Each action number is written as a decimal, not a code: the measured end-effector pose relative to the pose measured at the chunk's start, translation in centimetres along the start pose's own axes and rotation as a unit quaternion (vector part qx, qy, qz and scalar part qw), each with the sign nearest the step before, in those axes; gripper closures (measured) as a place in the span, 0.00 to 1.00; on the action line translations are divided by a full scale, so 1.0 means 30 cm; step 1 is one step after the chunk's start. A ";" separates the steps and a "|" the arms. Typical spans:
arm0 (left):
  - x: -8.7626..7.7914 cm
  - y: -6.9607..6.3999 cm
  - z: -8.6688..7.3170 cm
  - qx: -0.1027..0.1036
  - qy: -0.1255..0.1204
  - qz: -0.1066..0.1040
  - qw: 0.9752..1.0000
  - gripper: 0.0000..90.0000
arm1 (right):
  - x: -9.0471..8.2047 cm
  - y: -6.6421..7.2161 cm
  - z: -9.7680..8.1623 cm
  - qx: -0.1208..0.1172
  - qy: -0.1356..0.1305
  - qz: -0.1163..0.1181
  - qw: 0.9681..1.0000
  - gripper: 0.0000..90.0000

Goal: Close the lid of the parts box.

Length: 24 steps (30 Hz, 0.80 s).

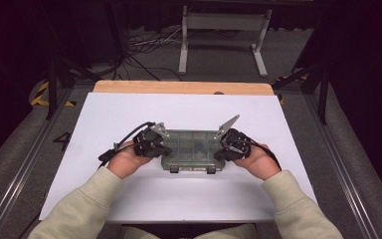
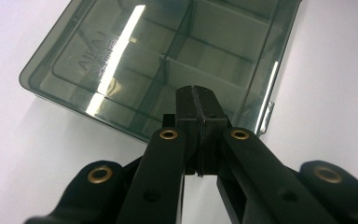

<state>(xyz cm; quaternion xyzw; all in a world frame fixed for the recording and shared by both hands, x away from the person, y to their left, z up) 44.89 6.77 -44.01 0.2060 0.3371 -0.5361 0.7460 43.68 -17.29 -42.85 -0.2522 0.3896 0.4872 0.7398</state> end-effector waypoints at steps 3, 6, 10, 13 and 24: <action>-0.013 -0.002 0.004 -0.008 -0.021 -0.004 1.000 0.95 | -0.011 0.001 0.005 0.006 -0.018 -0.002 1.000 0.89; -0.035 -0.006 0.011 -0.011 -0.038 0.001 0.999 0.89 | -0.026 0.003 0.013 0.005 -0.034 -0.010 0.999 0.82; -0.059 -0.014 0.017 -0.010 -0.055 0.007 0.998 0.80 | -0.051 0.006 0.025 0.006 -0.064 -0.016 0.998 0.70; -0.080 -0.019 0.021 -0.014 -0.074 0.015 0.997 0.71 | -0.065 0.015 0.028 0.010 -0.074 -0.015 0.997 0.60; -0.146 -0.039 0.005 -0.039 -0.135 0.024 0.990 0.38 | -0.130 0.038 0.034 0.003 -0.158 -0.057 0.986 0.34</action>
Point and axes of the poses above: each handheld gripper's, and its own axes: x roughly forward along the jaws, z roughly out of its top, y roughly to its left, the point moved 5 cm from there along x, roughly forward along the jaws, and after that the axes turned 8 degrees about -y, right-handed, at the moved point
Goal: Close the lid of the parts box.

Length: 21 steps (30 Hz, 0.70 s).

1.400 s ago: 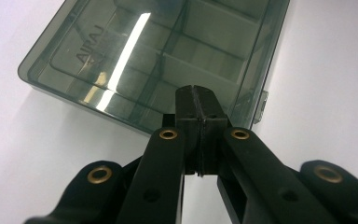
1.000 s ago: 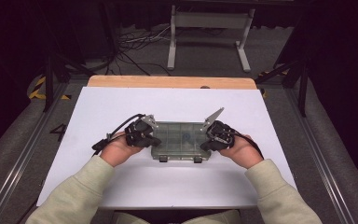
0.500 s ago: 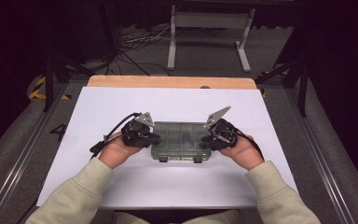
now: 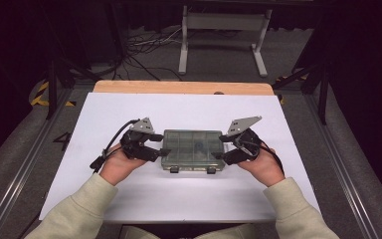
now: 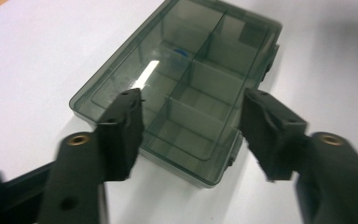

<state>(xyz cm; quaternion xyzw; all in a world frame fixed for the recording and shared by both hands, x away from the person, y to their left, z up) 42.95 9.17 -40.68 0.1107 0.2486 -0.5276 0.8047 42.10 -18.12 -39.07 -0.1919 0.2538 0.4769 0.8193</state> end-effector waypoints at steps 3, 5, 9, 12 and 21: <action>-0.023 0.005 -0.005 -0.008 -0.015 0.011 1.000 0.27 | -0.014 0.000 0.000 0.007 -0.021 -0.004 1.000 0.24; -0.041 0.007 -0.009 -0.016 -0.027 0.013 0.999 0.23 | -0.022 0.000 -0.001 0.010 -0.033 -0.007 0.999 0.20; -0.066 0.008 -0.018 -0.018 -0.047 0.024 0.998 0.18 | -0.050 0.000 -0.004 0.014 -0.067 -0.018 0.997 0.12; -0.093 0.006 -0.029 -0.015 -0.068 0.036 0.997 0.13 | -0.067 0.001 -0.006 0.012 -0.088 -0.024 0.996 0.08; -0.156 -0.011 -0.063 0.000 -0.121 0.060 0.991 0.04 | -0.115 0.013 -0.019 0.004 -0.154 -0.033 0.987 0.00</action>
Point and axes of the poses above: each handheld gripper's, and its own axes: x roughly forward along the jaws, z roughly out of its top, y roughly to its left, the point moved 5 cm from there along x, roughly forward along the jaws, and after that the axes turned 8 degrees about -y, right-handed, at the moved point
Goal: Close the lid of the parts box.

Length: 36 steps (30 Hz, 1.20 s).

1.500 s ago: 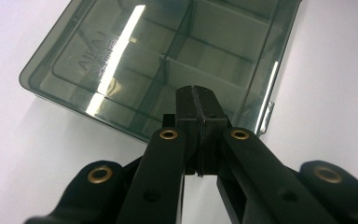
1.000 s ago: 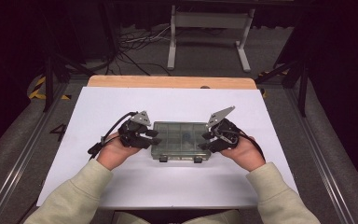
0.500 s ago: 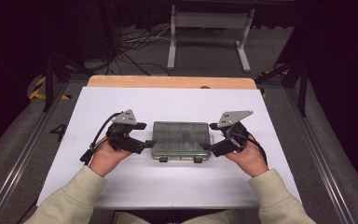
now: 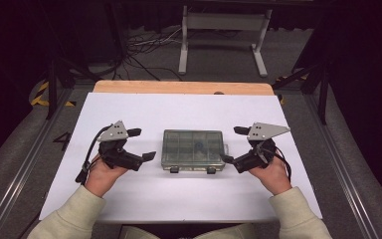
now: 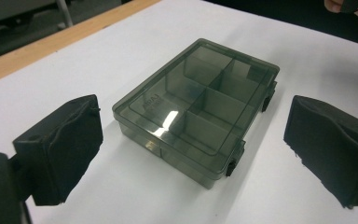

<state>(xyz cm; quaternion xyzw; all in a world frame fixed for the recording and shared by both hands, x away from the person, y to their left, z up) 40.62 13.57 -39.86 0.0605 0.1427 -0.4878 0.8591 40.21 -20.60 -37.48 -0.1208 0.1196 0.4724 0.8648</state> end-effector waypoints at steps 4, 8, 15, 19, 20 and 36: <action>-0.029 -0.004 -0.025 -0.002 -0.026 0.009 1.000 0.03 | -0.015 0.003 -0.012 0.000 -0.011 -0.005 1.000 0.00; -0.060 0.001 -0.045 -0.011 -0.051 0.015 0.999 0.02 | -0.029 0.008 -0.023 -0.006 -0.030 -0.013 0.999 0.00; -0.101 0.007 -0.076 -0.016 -0.080 0.031 0.996 0.03 | -0.051 0.014 -0.047 -0.018 -0.077 -0.025 0.997 0.00; -0.123 0.003 -0.099 -0.011 -0.094 0.038 0.995 0.03 | -0.068 0.012 -0.079 -0.007 -0.093 -0.034 0.995 0.00; -0.127 0.002 -0.104 -0.009 -0.100 0.041 0.994 0.03 | -0.070 0.013 -0.083 -0.006 -0.094 -0.034 0.995 0.00; -0.176 0.026 -0.210 -0.023 -0.124 0.053 0.991 0.02 | -0.101 0.028 -0.175 -0.002 -0.108 -0.058 0.992 0.00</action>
Point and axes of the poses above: each handheld gripper's, and its own axes: x roughly forward along the jaws, z roughly out of its top, y roughly to its left, the point moved 5 cm from there along x, roughly forward along the jaws, and after that the axes turned 8 degrees about -y, right-handed, at the moved point
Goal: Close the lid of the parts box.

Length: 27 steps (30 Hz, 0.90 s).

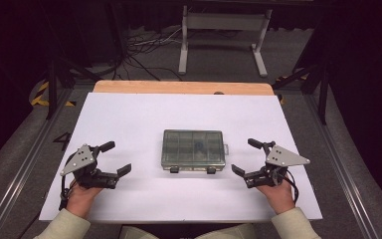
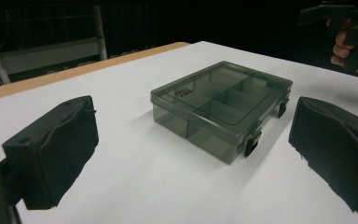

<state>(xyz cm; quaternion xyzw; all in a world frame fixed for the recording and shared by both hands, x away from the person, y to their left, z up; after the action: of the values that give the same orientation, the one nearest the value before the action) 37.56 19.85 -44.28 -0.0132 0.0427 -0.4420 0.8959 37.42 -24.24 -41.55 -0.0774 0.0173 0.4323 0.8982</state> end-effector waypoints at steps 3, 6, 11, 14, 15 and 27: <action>-0.005 0.006 -0.020 0.002 0.003 -0.001 1.000 0.01 | -0.007 0.007 -0.021 -0.003 -0.003 -0.002 1.000 0.00; -0.005 0.004 -0.032 0.010 0.009 -0.003 1.000 0.00 | -0.013 0.010 -0.031 -0.003 -0.004 -0.003 1.000 0.00; -0.001 -0.002 -0.059 -0.002 0.015 -0.012 1.000 0.00 | -0.025 0.010 -0.055 -0.003 -0.006 -0.013 1.000 0.00; 0.003 0.002 -0.077 -0.021 0.016 -0.013 1.000 0.00 | -0.032 0.010 -0.077 0.001 -0.007 -0.019 1.000 0.00; 0.004 0.005 -0.081 -0.025 0.015 -0.012 0.999 0.00 | -0.034 0.009 -0.082 0.003 -0.006 -0.021 1.000 0.00; 0.003 0.018 -0.101 -0.039 0.010 -0.017 0.999 0.01 | -0.019 0.004 -0.143 0.004 0.016 -0.027 0.999 0.00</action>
<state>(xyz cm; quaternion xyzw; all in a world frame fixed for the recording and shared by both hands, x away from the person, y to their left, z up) 37.77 20.14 -47.35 -0.0439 0.0688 -0.4555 0.8865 37.13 -25.27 -45.75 -0.0810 0.0315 0.4061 0.9097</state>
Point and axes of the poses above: each handheld gripper's, and its own axes: x roughly forward along the jaws, z roughly out of its top, y roughly to its left, the point moved 5 cm from there along x, roughly forward along the jaws, and after that the axes turned 8 degrees about -y, right-handed, at the moved point
